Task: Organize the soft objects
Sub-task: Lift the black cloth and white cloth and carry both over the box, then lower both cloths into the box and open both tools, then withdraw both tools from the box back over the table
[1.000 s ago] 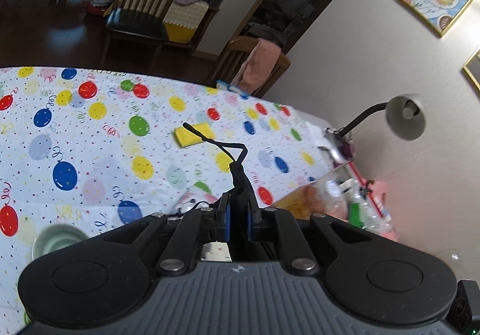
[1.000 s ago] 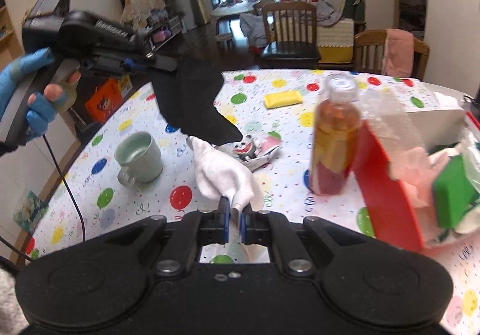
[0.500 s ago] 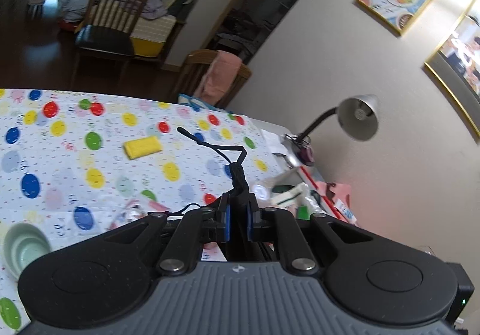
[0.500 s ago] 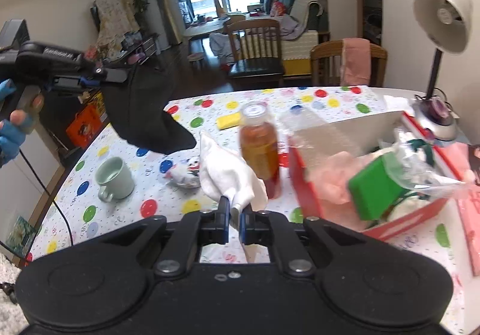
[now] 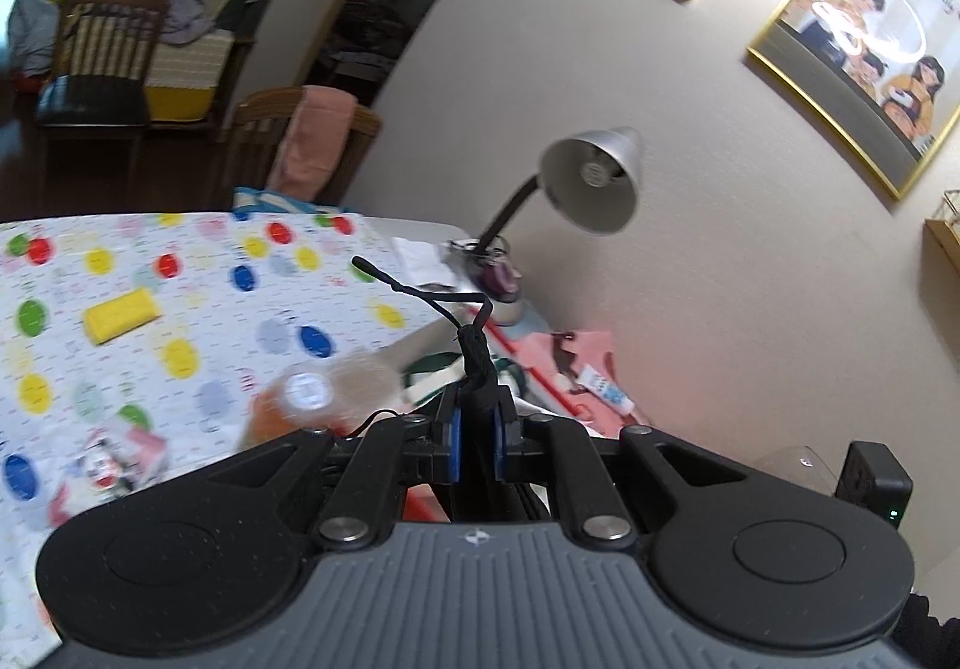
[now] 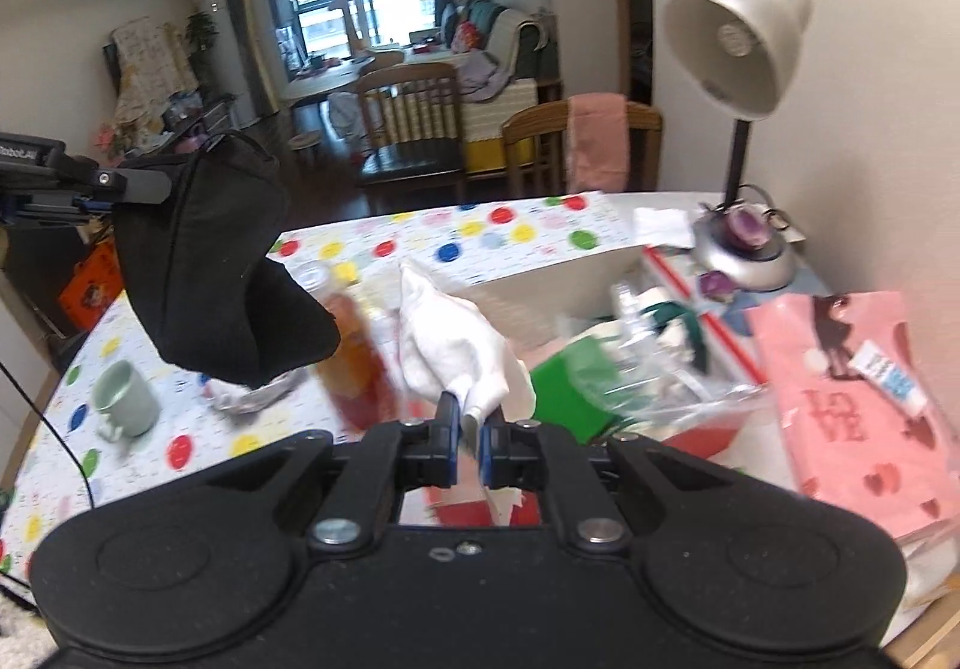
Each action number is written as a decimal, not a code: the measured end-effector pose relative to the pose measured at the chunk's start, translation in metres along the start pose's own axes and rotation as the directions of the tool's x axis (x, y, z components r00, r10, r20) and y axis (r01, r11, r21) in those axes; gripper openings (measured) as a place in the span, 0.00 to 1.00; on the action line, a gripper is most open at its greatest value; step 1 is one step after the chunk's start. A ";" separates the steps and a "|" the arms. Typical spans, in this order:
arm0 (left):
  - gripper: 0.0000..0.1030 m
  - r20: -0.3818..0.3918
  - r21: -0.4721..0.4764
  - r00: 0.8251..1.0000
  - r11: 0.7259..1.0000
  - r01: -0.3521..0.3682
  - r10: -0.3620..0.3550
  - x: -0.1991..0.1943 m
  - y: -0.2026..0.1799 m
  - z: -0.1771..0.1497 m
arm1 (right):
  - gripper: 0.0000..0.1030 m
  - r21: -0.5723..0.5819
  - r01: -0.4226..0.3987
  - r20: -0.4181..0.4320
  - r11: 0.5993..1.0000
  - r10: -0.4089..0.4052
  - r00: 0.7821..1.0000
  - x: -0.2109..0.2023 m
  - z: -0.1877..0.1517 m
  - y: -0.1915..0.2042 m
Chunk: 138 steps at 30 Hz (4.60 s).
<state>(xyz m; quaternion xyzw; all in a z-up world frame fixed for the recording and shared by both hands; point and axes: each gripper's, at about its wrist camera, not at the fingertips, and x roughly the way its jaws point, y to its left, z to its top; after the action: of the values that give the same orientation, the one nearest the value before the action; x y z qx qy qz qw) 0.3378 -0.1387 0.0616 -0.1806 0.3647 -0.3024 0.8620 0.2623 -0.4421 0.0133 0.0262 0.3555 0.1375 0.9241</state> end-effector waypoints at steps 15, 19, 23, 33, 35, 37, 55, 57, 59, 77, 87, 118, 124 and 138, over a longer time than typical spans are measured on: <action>0.09 -0.027 -0.023 0.993 0.994 0.111 -0.111 0.124 -0.058 0.008 | 0.06 -0.016 0.133 -0.037 0.991 -0.133 0.990 0.037 0.019 -0.087; 0.09 -0.010 -0.035 0.994 0.994 0.105 -0.106 0.145 -0.060 0.010 | 0.06 -0.037 0.152 -0.065 0.988 -0.154 0.986 0.053 0.021 -0.101; 0.09 -0.004 -0.052 0.998 0.997 0.055 -0.055 0.165 -0.049 0.006 | 0.06 -0.055 0.172 -0.090 0.984 -0.176 0.980 0.070 0.023 -0.110; 0.09 -0.074 -0.009 0.986 0.988 -0.153 0.152 0.215 -0.014 -0.015 | 0.08 -0.123 0.160 -0.173 0.979 -0.180 0.968 0.124 0.022 -0.110; 0.09 -0.088 0.011 0.979 0.983 -0.185 0.185 0.221 -0.010 -0.020 | 0.08 -0.130 0.154 -0.186 0.979 -0.177 0.967 0.134 0.022 -0.108; 0.09 -0.108 0.032 0.970 0.976 -0.213 0.216 0.229 -0.006 -0.025 | 0.09 -0.141 0.149 -0.196 0.979 -0.175 0.965 0.143 0.020 -0.106; 0.09 -0.227 0.162 0.912 0.937 -0.311 0.342 0.262 -0.001 -0.056 | 0.33 -0.171 0.106 -0.186 0.980 -0.138 0.973 0.163 0.015 -0.098; 0.10 -0.230 0.163 0.911 0.936 -0.311 0.343 0.261 -0.002 -0.057 | 0.36 -0.166 0.090 -0.180 0.982 -0.120 0.976 0.159 0.016 -0.096; 0.10 -0.229 0.166 0.910 0.935 -0.312 0.344 0.259 -0.003 -0.058 | 0.41 -0.160 0.075 -0.175 0.984 -0.103 0.979 0.154 0.016 -0.095; 0.66 -0.148 0.168 0.955 0.958 -0.231 0.256 0.209 -0.023 -0.062 | 0.66 -0.119 0.008 -0.091 0.993 -0.019 0.996 0.097 0.022 -0.086; 0.66 -0.062 0.203 0.967 0.952 -0.229 0.246 0.153 -0.040 -0.061 | 0.77 -0.090 -0.042 -0.021 0.995 0.041 0.999 0.060 0.029 -0.063; 1.00 0.124 0.057 0.939 0.943 -0.329 0.320 -0.025 0.082 -0.075 | 1.00 -0.101 -0.189 0.008 0.977 0.190 0.982 0.067 0.070 0.135; 1.00 0.137 0.070 0.923 0.926 -0.372 0.360 -0.025 0.113 -0.085 | 1.00 -0.096 -0.180 -0.038 0.979 0.177 0.983 0.102 0.088 0.172; 1.00 0.104 0.065 0.918 0.919 -0.389 0.382 0.012 0.180 -0.099 | 1.00 -0.006 -0.122 -0.205 0.992 0.119 0.972 0.215 0.113 0.224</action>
<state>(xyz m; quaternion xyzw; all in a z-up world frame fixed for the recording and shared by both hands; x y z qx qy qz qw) 0.3417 -0.0198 -0.1065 -0.0820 0.3414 -0.1334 0.9268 0.4372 -0.1630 -0.0099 0.0249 0.4447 0.1986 0.8730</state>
